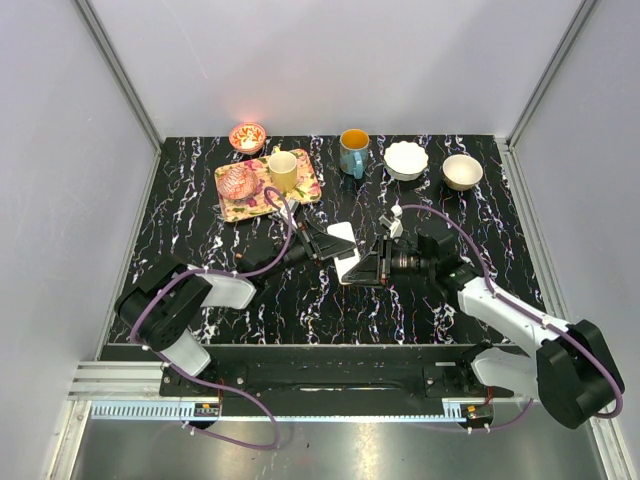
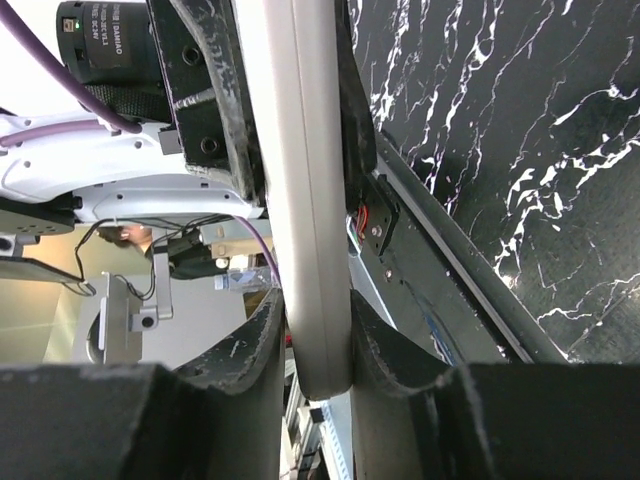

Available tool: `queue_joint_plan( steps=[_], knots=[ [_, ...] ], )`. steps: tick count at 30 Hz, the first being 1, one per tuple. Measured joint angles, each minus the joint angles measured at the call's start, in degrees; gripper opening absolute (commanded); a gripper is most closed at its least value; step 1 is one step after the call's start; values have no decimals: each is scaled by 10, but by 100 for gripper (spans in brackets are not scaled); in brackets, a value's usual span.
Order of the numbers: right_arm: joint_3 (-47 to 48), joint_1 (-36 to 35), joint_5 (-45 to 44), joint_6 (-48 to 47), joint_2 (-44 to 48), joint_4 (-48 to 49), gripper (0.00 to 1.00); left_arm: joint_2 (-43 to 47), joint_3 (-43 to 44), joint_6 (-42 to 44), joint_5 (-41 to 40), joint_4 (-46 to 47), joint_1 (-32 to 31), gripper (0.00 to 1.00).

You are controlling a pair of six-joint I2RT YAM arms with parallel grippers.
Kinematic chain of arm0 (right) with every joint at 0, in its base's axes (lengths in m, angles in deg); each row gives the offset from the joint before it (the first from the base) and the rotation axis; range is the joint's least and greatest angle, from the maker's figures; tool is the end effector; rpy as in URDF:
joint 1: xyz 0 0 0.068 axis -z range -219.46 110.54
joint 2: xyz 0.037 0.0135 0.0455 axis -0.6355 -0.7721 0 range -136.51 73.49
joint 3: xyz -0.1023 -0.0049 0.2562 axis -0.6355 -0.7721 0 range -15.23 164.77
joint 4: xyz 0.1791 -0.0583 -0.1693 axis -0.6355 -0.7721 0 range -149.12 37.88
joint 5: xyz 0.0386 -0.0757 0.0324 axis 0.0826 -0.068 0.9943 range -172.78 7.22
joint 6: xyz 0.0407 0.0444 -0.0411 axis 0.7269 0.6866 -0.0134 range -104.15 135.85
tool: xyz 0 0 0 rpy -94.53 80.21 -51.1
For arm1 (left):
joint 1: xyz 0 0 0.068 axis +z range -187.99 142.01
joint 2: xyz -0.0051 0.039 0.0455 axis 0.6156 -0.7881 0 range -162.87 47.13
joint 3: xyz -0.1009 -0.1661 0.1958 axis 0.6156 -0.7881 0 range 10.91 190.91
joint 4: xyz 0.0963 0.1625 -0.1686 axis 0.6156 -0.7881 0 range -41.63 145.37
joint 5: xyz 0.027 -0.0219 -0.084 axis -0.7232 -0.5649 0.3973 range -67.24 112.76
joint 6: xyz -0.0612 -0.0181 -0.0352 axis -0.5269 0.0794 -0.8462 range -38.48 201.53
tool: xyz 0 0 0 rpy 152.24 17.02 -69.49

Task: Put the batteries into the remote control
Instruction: Load the battery cover into the remote control.

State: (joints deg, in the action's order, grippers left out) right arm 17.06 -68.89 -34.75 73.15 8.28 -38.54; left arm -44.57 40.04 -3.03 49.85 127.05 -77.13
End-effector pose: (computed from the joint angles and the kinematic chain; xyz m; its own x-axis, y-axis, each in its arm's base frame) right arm 0.1929 0.1607 0.2402 -0.9465 0.1120 -0.3026 -0.2649 0.2654 0.9270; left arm 0.2279 -0.2211 0.2189 -0.8949 -0.4145 -0.1654 0.2086 -0.0608 -0.9761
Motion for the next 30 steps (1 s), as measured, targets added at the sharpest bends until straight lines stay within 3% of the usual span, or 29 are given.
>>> queue_joint_plan(
  steps=[13, 30],
  knots=[
    [37, 19, 77, -6, -19, -29, 0, 15, 8, 5, 4, 1, -16, 0],
    [41, 37, 98, 26, -38, -12, 0, 23, -7, 7, -45, 1, -26, 0]
  ],
)
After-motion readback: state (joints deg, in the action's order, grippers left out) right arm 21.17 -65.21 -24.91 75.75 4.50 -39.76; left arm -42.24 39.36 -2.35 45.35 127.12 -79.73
